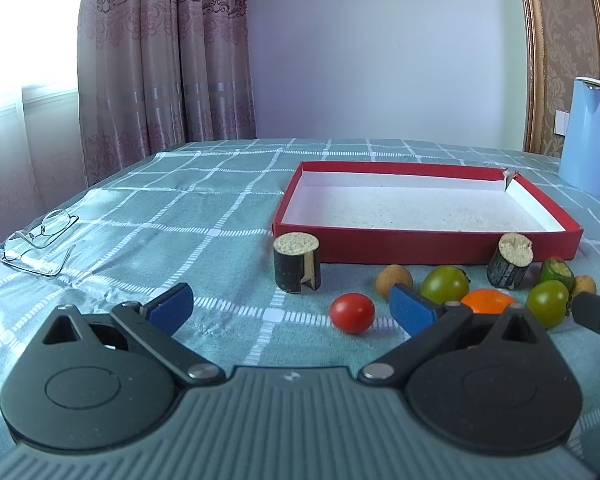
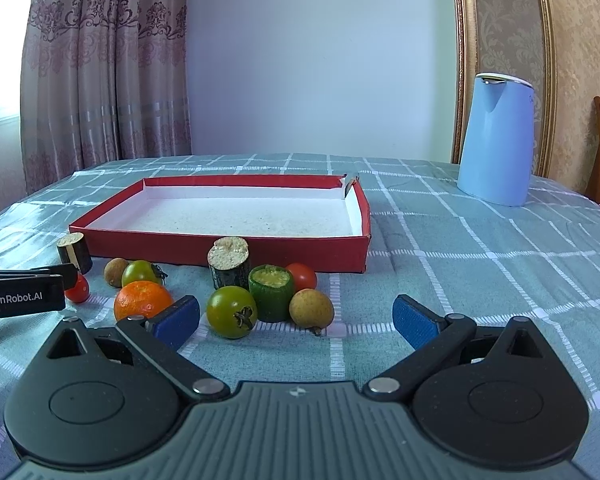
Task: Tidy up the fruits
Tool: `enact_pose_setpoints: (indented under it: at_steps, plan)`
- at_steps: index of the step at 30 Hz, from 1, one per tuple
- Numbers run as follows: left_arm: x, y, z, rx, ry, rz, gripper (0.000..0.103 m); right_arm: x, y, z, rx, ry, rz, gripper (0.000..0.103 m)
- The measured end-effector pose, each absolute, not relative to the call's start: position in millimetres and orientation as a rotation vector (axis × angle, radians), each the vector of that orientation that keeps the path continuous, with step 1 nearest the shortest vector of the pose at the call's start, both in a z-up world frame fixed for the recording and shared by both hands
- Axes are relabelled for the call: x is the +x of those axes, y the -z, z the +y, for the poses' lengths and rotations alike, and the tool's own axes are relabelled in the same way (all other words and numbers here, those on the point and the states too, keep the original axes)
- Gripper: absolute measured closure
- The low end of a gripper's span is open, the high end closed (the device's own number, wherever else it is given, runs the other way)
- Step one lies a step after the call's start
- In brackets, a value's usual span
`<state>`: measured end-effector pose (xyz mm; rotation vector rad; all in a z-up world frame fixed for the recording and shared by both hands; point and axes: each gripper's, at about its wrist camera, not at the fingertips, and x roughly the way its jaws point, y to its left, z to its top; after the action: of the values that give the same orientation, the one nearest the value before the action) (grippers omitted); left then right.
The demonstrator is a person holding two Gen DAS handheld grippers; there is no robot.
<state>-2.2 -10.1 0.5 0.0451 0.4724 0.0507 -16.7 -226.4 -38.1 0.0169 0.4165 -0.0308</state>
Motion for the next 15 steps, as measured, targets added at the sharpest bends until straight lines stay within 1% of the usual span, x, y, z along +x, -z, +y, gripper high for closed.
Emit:
enact_pose_setpoints:
  at_steps: [15]
  plan:
    - [-3.8,-1.1,-15.1,0.073,-0.085,0.469,0.0,-5.8,40.9,-228.2,0.025,0.094,0.501,0.0]
